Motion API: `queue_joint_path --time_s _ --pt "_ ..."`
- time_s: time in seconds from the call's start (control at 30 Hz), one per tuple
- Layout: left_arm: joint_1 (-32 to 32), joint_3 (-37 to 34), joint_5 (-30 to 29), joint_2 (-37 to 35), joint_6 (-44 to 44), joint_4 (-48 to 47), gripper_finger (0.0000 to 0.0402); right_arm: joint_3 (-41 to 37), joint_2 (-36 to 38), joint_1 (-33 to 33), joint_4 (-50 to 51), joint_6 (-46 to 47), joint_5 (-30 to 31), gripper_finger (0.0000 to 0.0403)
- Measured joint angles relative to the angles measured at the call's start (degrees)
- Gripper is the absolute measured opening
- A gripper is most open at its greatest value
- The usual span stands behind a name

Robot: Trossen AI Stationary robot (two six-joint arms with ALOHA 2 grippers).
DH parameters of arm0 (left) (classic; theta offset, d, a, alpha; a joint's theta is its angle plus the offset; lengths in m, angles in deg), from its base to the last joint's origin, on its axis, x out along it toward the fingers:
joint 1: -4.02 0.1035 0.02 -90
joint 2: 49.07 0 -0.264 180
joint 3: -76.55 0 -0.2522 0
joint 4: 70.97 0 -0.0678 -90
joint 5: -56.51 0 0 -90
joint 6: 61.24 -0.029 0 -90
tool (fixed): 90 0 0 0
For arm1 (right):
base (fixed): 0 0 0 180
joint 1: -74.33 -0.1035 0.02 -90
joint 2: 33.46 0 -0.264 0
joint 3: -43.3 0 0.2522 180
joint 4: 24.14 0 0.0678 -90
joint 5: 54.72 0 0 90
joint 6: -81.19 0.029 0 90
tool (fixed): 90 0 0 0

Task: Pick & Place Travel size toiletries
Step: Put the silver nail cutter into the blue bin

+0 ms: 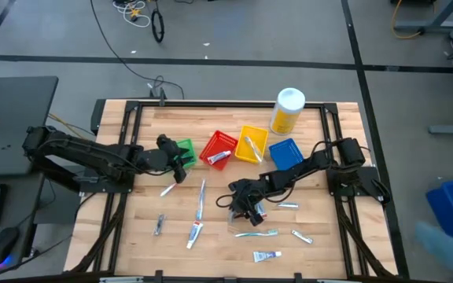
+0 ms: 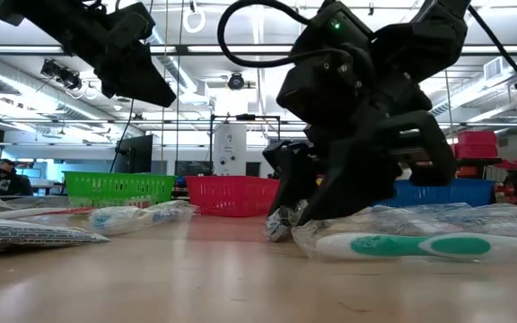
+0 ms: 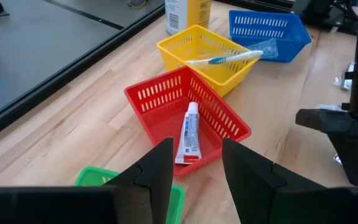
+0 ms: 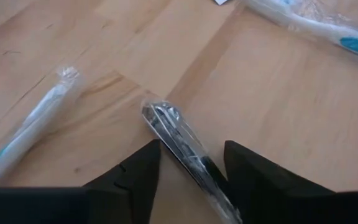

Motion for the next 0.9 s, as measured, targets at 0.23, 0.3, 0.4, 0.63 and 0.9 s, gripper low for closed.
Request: queue_joint_path --time_s 0.23,0.3,0.4,0.63,0.9 --pt "0.0 0.0 -0.1 0.0 0.6 0.1 0.0142 0.1 0.0 0.1 1.1 0.0 1.6 0.0098" --pt "0.0 0.0 -0.1 0.0 0.6 0.4 0.0140 0.1 0.0 0.1 1.0 0.0 1.7 0.0076" --pt "0.0 0.0 -0.1 0.0 0.6 1.1 0.0139 0.0 0.1 0.1 0.9 0.2 2.1 0.0052" --pt "0.0 0.0 -0.3 0.0 0.6 1.0 0.0139 -0.3 8.1 0.1 7.8 4.2 7.1 0.0034" --pt "0.0 0.0 -0.4 0.4 0.6 1.0 0.0139 -0.1 27.9 0.7 33.2 16.6 28.7 0.0035"
